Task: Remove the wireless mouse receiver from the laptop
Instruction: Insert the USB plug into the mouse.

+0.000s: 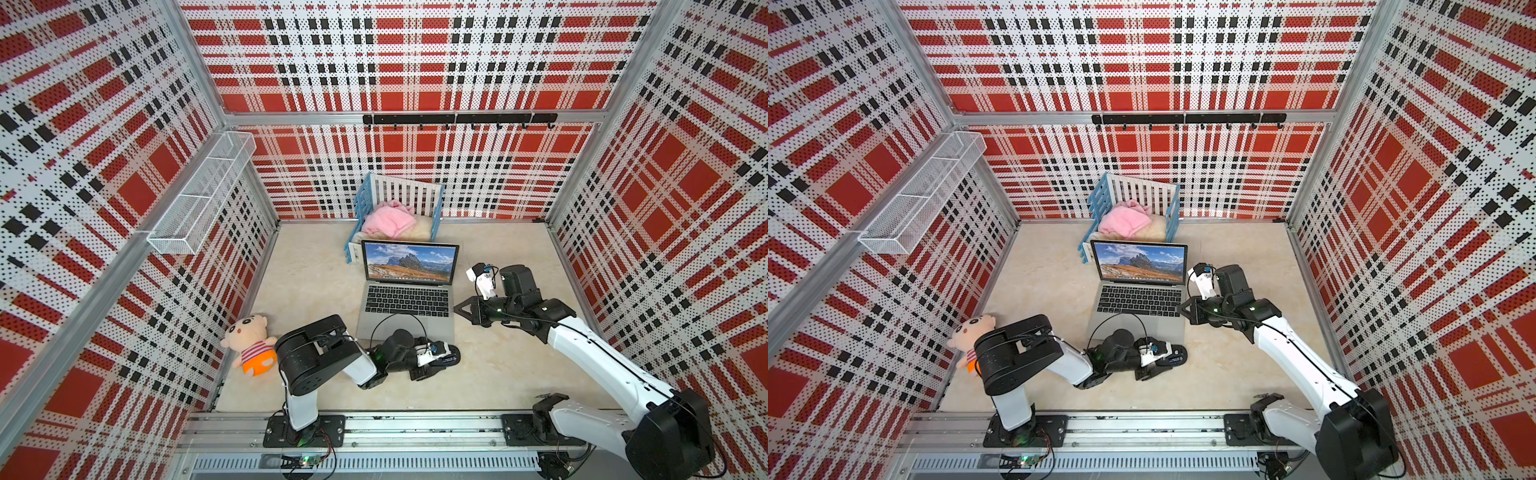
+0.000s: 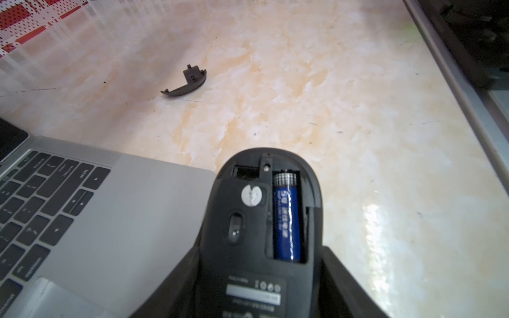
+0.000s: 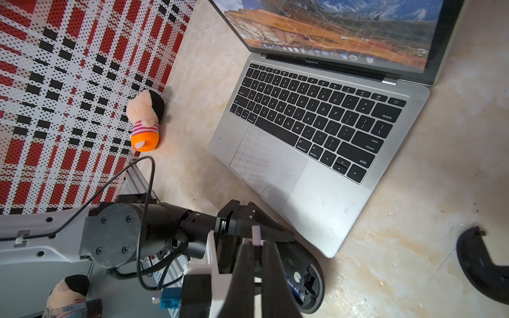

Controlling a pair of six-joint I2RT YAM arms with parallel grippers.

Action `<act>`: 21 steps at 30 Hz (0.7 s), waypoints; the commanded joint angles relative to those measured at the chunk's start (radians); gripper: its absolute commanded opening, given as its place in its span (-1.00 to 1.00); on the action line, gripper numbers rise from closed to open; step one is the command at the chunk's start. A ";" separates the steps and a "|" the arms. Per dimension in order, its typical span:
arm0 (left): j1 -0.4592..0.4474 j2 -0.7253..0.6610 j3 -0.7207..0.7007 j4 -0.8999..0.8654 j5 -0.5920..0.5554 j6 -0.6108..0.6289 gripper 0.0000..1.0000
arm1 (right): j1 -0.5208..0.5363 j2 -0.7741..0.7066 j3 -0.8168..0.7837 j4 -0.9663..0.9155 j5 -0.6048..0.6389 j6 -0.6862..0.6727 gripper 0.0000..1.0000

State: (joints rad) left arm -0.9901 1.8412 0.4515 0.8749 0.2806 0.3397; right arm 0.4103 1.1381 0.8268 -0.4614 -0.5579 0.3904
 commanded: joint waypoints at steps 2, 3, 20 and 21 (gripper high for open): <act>-0.026 0.001 -0.042 -0.087 -0.007 -0.048 0.09 | 0.005 -0.011 -0.008 0.018 0.010 0.006 -1.00; -0.032 -0.007 -0.047 -0.087 -0.012 -0.058 0.08 | 0.005 -0.012 -0.009 0.014 0.012 0.005 -1.00; -0.044 0.053 -0.084 0.015 -0.020 -0.122 0.40 | 0.005 0.025 0.008 -0.273 0.158 0.003 -1.00; -0.040 0.055 -0.093 0.030 -0.016 -0.125 0.41 | 0.007 0.028 0.010 -0.276 0.153 0.004 -1.00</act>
State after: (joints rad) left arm -1.0328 1.8572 0.3943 0.9646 0.2626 0.2237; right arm 0.4103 1.1572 0.8192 -0.6815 -0.4225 0.3935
